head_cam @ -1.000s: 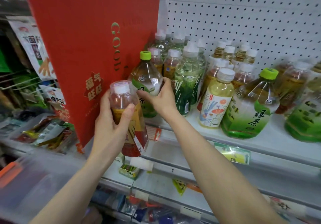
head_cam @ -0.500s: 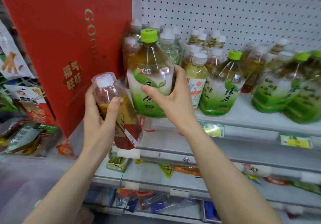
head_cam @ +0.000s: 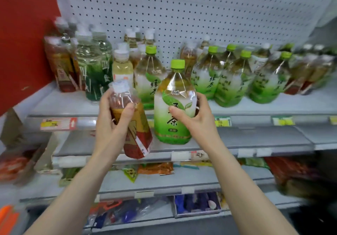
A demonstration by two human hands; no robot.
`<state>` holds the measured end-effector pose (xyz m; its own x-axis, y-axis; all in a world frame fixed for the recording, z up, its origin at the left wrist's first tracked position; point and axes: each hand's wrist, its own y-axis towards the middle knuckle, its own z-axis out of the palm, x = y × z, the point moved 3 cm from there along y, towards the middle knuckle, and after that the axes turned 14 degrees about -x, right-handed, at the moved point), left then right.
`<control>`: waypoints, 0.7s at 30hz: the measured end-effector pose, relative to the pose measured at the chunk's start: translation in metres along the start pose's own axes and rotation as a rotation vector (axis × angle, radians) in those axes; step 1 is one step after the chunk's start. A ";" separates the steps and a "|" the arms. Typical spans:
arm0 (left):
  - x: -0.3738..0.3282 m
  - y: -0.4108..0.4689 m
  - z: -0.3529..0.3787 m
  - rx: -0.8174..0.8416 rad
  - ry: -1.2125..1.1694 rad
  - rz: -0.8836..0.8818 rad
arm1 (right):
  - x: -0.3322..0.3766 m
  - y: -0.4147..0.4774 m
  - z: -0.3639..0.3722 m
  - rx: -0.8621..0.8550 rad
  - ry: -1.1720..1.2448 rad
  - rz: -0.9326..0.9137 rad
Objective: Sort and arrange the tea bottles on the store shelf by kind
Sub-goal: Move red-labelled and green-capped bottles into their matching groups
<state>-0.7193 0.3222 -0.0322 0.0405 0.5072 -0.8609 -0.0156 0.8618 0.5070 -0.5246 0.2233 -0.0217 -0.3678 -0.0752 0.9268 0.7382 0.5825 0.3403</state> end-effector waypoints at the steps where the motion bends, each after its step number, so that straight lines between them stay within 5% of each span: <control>1: -0.003 -0.009 0.017 0.016 -0.009 -0.005 | -0.006 0.002 -0.020 -0.016 -0.012 0.007; 21: -0.054 -0.087 0.323 0.416 -0.282 -0.026 | -0.083 0.086 -0.299 -0.412 -0.006 0.107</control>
<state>-0.3971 0.2172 -0.0157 0.3048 0.4145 -0.8575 0.3860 0.7693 0.5091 -0.2618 0.0375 -0.0220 -0.2793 -0.0267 0.9598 0.9361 0.2148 0.2784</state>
